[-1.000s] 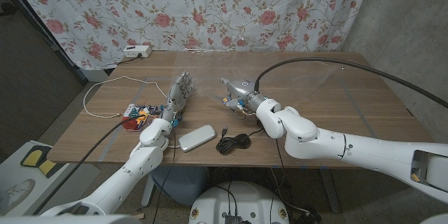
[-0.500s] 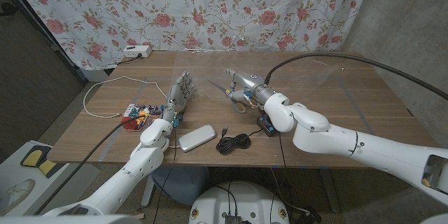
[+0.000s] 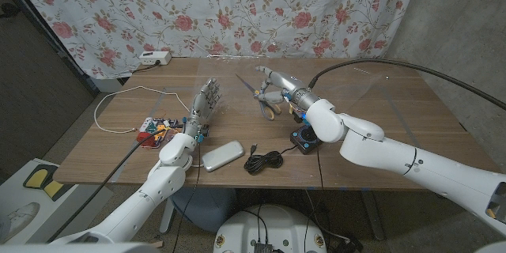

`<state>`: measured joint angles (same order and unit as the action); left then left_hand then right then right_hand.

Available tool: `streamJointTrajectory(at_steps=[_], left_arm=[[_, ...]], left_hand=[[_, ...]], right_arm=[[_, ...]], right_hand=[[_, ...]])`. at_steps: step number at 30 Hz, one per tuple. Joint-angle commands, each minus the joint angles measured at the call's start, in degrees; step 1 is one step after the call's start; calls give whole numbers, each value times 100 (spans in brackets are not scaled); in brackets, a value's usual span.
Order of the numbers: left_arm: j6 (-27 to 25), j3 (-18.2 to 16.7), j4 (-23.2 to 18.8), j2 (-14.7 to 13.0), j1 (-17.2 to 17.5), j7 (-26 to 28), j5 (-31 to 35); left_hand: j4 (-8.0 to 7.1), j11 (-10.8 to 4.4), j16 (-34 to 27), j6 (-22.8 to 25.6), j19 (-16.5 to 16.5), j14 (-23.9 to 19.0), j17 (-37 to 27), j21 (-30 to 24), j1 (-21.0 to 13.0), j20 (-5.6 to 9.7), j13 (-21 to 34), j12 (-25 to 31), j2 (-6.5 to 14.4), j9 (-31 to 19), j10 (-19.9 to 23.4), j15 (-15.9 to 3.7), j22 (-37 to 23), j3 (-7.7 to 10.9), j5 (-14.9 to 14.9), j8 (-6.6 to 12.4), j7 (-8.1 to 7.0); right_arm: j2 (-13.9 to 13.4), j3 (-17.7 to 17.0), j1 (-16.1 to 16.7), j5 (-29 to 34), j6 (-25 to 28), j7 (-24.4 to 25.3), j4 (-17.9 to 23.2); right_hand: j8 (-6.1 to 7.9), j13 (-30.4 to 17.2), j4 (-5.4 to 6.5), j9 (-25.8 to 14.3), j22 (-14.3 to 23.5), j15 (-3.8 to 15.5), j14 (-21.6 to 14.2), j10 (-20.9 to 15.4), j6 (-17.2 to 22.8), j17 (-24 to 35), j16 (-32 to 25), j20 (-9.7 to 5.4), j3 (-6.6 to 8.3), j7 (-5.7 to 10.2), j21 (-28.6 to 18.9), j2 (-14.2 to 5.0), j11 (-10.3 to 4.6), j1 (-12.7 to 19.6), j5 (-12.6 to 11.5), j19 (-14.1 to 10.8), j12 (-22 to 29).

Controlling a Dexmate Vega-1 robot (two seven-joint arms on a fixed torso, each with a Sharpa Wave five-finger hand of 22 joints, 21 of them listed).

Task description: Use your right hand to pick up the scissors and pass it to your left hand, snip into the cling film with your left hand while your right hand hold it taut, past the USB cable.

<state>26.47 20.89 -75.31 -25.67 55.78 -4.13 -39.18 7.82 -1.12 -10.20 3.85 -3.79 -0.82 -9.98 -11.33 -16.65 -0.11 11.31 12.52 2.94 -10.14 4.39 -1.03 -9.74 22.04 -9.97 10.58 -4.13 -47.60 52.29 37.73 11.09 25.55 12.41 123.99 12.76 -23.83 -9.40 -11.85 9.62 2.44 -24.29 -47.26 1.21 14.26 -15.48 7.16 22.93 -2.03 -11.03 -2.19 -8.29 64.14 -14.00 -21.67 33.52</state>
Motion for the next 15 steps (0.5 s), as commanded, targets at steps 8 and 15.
streamJointTrajectory(at_steps=[8, 15], left_arm=[[18, 23, -189, -109, 61, 14, 100], [37, 34, -352, -176, 97, 17, 167]], left_hand=[[31, -74, -32, 136, -4, -4, -8, 20, -32, -25, 31, 80, 69, -13, 249, -59, -26, 12, -19, 58, 84], [49, -25, -26, 267, 6, 5, -4, 25, -70, -22, 30, 64, 91, -14, 226, -49, -25, 33, -15, 92, 75]], right_arm=[[58, -953, 402, -1237, -1137, -67, -349], [157, -1244, 604, -1349, -1440, 162, -401]], right_hand=[[4, -40, 43, -13, 3, 611, 10, -144, 35, 58, -15, 27, -58, 8, 14, -49, -202, -26, -30, -42, 33], [-9, -50, 45, -13, 3, 600, 37, -72, 22, 78, -13, 26, -82, -1, 17, -54, -181, -29, -40, -40, 17]])
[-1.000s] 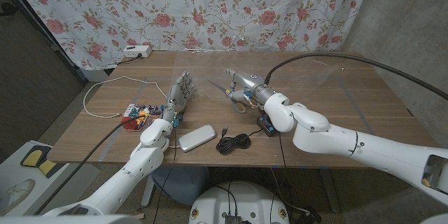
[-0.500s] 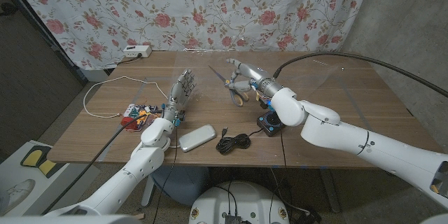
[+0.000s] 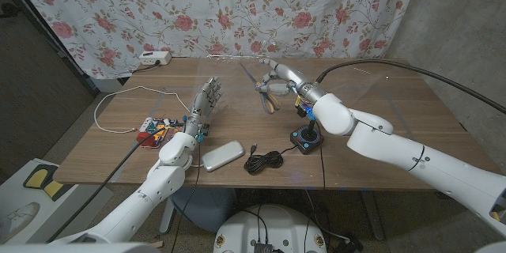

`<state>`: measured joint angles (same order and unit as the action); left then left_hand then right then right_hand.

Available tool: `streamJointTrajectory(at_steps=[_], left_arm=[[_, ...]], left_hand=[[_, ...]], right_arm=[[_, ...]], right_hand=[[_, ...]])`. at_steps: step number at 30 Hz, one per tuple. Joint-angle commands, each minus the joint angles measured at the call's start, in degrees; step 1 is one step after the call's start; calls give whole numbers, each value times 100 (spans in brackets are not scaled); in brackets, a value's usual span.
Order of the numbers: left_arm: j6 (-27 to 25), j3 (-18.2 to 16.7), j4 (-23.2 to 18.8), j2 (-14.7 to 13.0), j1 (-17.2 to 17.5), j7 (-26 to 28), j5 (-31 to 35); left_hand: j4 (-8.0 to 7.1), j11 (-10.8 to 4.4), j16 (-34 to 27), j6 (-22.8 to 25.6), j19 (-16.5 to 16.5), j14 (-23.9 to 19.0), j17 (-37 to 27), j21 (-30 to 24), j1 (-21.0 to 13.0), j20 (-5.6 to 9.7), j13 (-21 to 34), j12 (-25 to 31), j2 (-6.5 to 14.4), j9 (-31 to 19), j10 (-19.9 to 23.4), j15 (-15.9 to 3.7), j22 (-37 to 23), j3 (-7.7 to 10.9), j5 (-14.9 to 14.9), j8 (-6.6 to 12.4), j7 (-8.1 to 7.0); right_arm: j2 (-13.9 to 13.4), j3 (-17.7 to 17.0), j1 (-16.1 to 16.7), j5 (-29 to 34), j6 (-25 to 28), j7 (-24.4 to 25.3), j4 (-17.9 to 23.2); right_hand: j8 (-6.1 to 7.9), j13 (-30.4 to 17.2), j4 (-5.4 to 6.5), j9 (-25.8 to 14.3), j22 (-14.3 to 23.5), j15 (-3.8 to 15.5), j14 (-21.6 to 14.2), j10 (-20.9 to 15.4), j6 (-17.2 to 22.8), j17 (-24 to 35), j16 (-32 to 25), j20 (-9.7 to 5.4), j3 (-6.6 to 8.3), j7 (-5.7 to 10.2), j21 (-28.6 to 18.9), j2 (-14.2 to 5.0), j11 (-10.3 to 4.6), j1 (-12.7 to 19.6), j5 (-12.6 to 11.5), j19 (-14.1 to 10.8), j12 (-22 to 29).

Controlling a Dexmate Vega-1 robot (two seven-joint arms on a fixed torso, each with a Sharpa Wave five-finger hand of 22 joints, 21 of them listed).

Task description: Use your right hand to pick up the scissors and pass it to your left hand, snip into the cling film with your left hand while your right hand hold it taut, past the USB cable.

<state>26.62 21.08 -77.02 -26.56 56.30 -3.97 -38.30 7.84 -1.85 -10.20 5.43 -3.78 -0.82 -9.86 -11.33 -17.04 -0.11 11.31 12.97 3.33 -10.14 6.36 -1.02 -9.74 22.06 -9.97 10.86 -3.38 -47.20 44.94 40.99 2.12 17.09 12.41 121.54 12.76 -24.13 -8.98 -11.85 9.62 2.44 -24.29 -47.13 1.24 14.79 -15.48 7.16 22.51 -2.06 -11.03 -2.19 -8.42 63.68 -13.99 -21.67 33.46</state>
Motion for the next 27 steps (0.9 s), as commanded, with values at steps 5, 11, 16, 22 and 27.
streamJointTrajectory(at_steps=[5, 11, 16, 22, 27], left_arm=[[55, 37, -281, -124, 56, -43, 118], [73, 80, -412, -182, 68, -74, 212], [65, 106, -540, -242, 84, -88, 277], [67, 105, -749, -260, 151, 148, 461], [103, 122, -835, -275, 184, 117, 470]], left_hand=[[63, 67, -21, 272, 23, 17, -15, 32, -57, -33, 29, 4, 49, -16, 2, -35, -25, 39, -9, 107, -51], [106, 92, -1, 335, 84, 91, -14, 53, -137, -58, 29, -35, 51, -19, -89, -16, -23, 69, -11, 94, -64], [138, 76, 7, 345, 114, 134, -14, 62, -197, -70, 28, -53, 40, -20, -135, 1, -21, 87, -14, 87, -54], [186, 132, 28, 469, 203, 302, -16, 77, -345, -91, 29, -134, 8, -26, -389, 35, -21, 126, -15, 103, -81], [194, 123, 24, 508, 223, 326, -17, 78, -383, -89, 30, -133, -5, -29, -407, 40, -21, 134, -15, 109, -44]], right_arm=[[191, -661, 339, -599, -776, 135, -248], [285, -842, 452, -798, -1034, 108, -352], [358, -997, 561, -904, -1200, 135, -388], [429, -1158, 644, -1035, -1411, 98, -435], [473, -1228, 642, -1058, -1503, 33, -483]], right_hand=[[-14, -14, -3, -13, 3, 608, 40, -111, 16, 34, -16, 13, -51, 12, 17, -53, -180, 24, -46, -43, 32], [-16, -11, -4, -14, 4, 610, 41, -112, 27, 49, -23, 11, -68, 20, 18, -60, -168, 29, -53, -44, 35], [-15, -19, -9, -14, 4, 611, 43, -111, 41, 59, -27, -1, -77, 32, 19, -66, -172, 42, -60, -42, 43], [-17, -16, -12, -14, 4, 613, 49, -108, 46, 67, -28, 0, -91, 35, 19, -63, -169, 47, -66, -42, 44], [-21, -24, -9, -14, 4, 609, 56, -86, 47, 77, -30, 2, -102, 39, 22, -71, -171, 48, -72, -37, 43]])
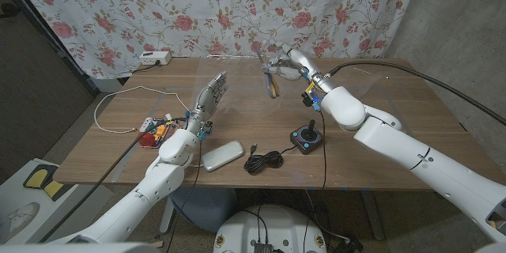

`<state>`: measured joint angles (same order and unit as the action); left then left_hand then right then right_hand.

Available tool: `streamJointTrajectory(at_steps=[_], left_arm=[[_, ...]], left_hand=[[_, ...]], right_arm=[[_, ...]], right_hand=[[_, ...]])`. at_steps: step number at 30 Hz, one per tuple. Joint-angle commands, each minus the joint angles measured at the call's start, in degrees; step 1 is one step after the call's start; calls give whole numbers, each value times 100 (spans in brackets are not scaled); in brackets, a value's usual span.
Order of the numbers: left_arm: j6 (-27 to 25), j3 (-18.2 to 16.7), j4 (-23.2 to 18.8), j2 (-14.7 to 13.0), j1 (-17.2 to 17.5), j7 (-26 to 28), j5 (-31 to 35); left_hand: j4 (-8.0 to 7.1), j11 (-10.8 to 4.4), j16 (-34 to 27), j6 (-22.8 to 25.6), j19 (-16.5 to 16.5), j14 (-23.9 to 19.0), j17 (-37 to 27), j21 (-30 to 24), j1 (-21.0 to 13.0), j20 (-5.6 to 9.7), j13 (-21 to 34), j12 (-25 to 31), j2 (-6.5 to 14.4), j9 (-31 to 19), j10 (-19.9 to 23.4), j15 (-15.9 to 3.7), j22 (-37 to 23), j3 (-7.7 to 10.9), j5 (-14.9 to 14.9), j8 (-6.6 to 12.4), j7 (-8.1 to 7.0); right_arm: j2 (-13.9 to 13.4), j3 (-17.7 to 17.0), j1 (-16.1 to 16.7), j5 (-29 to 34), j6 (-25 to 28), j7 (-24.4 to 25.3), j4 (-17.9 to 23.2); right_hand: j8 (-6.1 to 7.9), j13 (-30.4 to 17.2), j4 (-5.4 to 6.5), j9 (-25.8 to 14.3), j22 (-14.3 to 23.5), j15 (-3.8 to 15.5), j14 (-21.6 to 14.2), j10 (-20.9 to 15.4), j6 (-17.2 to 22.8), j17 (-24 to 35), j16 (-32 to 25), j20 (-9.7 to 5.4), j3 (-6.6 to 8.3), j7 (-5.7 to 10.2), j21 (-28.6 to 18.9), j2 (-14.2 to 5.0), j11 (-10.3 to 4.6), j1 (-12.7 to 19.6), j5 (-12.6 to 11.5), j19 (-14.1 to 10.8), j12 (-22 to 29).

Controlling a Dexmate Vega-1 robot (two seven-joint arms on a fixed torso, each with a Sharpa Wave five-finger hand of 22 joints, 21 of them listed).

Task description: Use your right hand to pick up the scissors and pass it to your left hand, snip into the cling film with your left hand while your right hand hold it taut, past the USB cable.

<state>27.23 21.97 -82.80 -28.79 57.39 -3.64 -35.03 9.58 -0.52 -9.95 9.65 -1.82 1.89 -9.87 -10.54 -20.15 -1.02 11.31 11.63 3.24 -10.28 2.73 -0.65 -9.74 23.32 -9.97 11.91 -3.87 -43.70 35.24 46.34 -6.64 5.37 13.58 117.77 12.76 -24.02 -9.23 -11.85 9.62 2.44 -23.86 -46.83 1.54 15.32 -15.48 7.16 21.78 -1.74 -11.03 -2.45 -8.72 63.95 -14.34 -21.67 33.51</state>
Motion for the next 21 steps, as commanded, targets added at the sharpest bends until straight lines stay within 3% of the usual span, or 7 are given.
streamJointTrajectory(at_steps=[1, 5, 11, 16, 21], left_arm=[[50, 39, -271, -49, 78, 75, 142], [125, 54, -274, -16, 93, 56, 149], [185, 93, -290, -21, 90, -39, 161], [478, 166, -58, 62, -8, -56, 455], [531, 216, -4, 85, -48, -187, 416]], left_hand=[[21, -14, -3, 104, 27, 56, -16, -2, -80, -1, 30, 1, 0, -16, -50, 1, -21, 10, -16, 10, 5], [28, -47, -20, 357, 44, 90, -18, -13, -189, -13, 32, 20, -25, -22, -68, -12, -21, 34, -14, 71, -271], [30, -45, -7, 351, 63, 161, -18, -13, -249, -11, 34, 7, -37, -22, -137, -32, -21, 47, -11, 42, -301], [25, -69, -32, 882, 94, 204, -19, -23, -424, -19, 39, 28, -74, -22, -198, -83, -21, 74, -26, 164, -609], [25, -139, -32, 1269, 103, 240, -18, -27, -530, 29, 41, 43, -122, -18, -223, -170, -20, 74, -39, 242, -665]], right_arm=[[135, -267, 92, -192, -346, -113, -130], [218, -319, 95, -289, -442, -174, -225], [384, -408, 124, -585, -754, -385, -475], [499, -458, 101, -679, -884, -528, -631], [591, -510, 132, -676, -914, -527, -660]], right_hand=[[-22, -32, 16, -14, 4, 609, 16, -116, 16, 25, -29, 1, -32, 6, 21, -45, -137, 21, -38, -40, 38], [-26, -38, 20, -14, 4, 595, 31, -97, 15, 33, -27, 6, -45, 18, 22, -49, -143, 18, -42, -36, 37], [-30, -41, 16, -14, 5, 518, 60, -79, 19, 41, -19, 18, -58, 23, 24, -51, -132, 27, -49, -31, 36], [-40, -52, 18, -14, 5, 473, 87, 2, 8, 49, -10, 12, -74, 30, 24, -54, -130, 26, -55, -26, 14], [-41, -62, 20, -14, 6, 481, 93, 5, 11, 54, -10, 13, -84, 32, 25, -58, -122, 26, -58, -23, 21]])
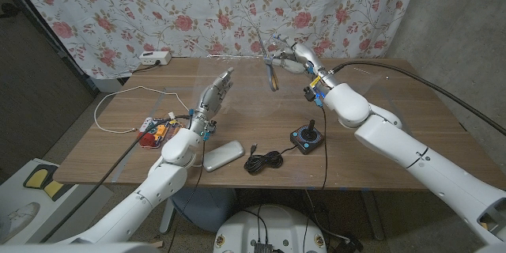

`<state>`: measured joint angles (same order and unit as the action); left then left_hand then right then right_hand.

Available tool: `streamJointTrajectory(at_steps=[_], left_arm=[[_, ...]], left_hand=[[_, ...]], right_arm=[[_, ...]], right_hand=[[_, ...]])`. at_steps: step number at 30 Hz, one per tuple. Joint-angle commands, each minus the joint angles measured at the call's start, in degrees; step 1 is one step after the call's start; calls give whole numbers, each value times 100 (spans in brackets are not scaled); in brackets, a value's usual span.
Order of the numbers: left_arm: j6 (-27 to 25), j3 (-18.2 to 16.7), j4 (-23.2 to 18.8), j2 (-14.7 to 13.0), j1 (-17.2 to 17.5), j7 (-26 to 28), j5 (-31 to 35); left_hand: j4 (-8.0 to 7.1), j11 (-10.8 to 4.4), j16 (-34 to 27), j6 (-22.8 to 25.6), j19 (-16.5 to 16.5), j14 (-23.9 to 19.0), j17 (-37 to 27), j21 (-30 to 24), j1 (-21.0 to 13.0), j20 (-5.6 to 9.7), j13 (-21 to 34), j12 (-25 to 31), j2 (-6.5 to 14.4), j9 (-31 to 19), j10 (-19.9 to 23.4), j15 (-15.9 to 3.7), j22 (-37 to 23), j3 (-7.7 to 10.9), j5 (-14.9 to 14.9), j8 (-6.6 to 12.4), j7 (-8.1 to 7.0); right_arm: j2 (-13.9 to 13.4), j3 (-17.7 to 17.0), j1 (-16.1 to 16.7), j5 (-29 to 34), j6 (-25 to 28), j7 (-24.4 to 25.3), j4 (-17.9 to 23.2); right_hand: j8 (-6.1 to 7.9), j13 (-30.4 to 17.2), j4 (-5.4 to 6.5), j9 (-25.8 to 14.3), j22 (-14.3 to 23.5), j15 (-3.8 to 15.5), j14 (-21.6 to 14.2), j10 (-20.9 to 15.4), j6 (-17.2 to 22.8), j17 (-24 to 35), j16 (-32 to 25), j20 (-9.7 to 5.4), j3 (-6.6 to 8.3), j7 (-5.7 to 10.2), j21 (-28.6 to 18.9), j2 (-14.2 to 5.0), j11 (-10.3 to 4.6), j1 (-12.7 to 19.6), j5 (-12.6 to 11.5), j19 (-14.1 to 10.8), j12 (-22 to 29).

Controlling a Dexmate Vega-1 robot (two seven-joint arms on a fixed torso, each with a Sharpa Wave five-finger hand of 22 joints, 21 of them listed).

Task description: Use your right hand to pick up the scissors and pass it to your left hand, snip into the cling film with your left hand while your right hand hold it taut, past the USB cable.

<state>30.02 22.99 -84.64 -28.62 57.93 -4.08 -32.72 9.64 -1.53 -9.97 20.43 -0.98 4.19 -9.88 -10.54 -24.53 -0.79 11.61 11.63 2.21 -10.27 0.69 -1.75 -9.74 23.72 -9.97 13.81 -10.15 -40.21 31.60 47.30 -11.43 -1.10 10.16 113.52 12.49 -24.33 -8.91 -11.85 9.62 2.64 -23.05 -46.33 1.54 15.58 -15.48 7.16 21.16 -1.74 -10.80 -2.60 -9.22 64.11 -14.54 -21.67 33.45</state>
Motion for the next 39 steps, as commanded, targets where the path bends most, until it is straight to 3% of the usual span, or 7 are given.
streamJointTrajectory(at_steps=[1, 8, 13, 20, 23, 32, 39], left_arm=[[249, 139, 167, 61, -110, -194, 178], [272, 190, 87, 71, -97, -294, 140], [212, 205, -79, 39, -24, -286, 111], [183, 235, -271, 23, 80, -334, 33], [135, 223, -399, -24, 171, -150, 204], [202, 213, -437, 3, 238, -54, 262], [114, 318, -395, 21, 142, -184, 244]], left_hand=[[21, -39, -31, 219, 18, 11, -18, -28, -100, 10, 11, 43, -31, -19, -22, -60, -20, 31, -41, 58, -32], [33, -53, -26, 362, 44, 51, -18, -20, -169, 3, 13, 42, -122, -18, -56, -56, -18, 8, -55, 74, -19], [26, -66, -34, 119, 78, 99, -21, -20, -285, -14, 16, 51, -304, -31, -105, -14, -19, -53, -61, -95, 297], [15, -60, -40, 285, 96, 108, -22, -20, -364, -49, 17, 60, -336, -44, -117, 10, -19, -58, -65, -55, 356], [-60, -227, -298, 397, -160, -954, -35, -96, -577, -96, 51, 481, -462, -78, 1009, -171, -22, -149, -68, -154, 450], [-73, -151, -131, 518, -268, -754, -30, -88, -701, -64, 38, 308, -449, -82, 694, -115, -21, -172, -69, -164, 467], [-97, 42, -38, 767, -197, -530, -26, -44, -776, 43, 24, 157, -411, -82, 390, -23, -19, -200, -65, -135, 458]], right_arm=[[265, -157, 34, -226, -300, -212, -253], [349, -203, 63, -202, -354, -225, -277], [393, -217, 82, -187, -375, -224, -285], [455, -250, 96, -201, -430, -222, -347], [473, -261, 102, -230, -468, -254, -373], [520, -245, 110, -216, -543, -291, -429], [535, -220, 141, -213, -613, -310, -405]], right_hand=[[-16, -33, -12, -14, 5, 462, 13, -40, 11, 29, -10, 14, -26, 32, 1, -41, -83, 9, -38, -25, 27], [-15, -31, -11, -12, 6, 491, 15, -49, 29, 39, -14, 7, -37, 47, 2, -55, -93, 16, -47, -21, 33], [-12, -32, -13, -11, 6, 500, 9, -66, 45, 42, -17, 1, -46, 59, 0, -54, -88, 19, -51, -24, 43], [-9, -24, -13, -9, 6, 503, 2, -75, 66, 48, -22, -1, -60, 68, -1, -55, -95, 20, -58, -25, 44], [-9, -21, -9, -8, 6, 507, 1, -76, 75, 52, -25, -1, -67, 91, 0, -60, -94, 18, -62, -21, 45], [-13, -19, -11, -6, 6, 524, -5, -81, 82, 60, -30, -4, -81, 99, 0, -68, -100, 27, -71, -18, 50], [-17, -22, -14, -5, 6, 530, -4, -101, 93, 67, -31, -3, -98, 102, 0, -69, -86, 33, -81, -16, 65]])
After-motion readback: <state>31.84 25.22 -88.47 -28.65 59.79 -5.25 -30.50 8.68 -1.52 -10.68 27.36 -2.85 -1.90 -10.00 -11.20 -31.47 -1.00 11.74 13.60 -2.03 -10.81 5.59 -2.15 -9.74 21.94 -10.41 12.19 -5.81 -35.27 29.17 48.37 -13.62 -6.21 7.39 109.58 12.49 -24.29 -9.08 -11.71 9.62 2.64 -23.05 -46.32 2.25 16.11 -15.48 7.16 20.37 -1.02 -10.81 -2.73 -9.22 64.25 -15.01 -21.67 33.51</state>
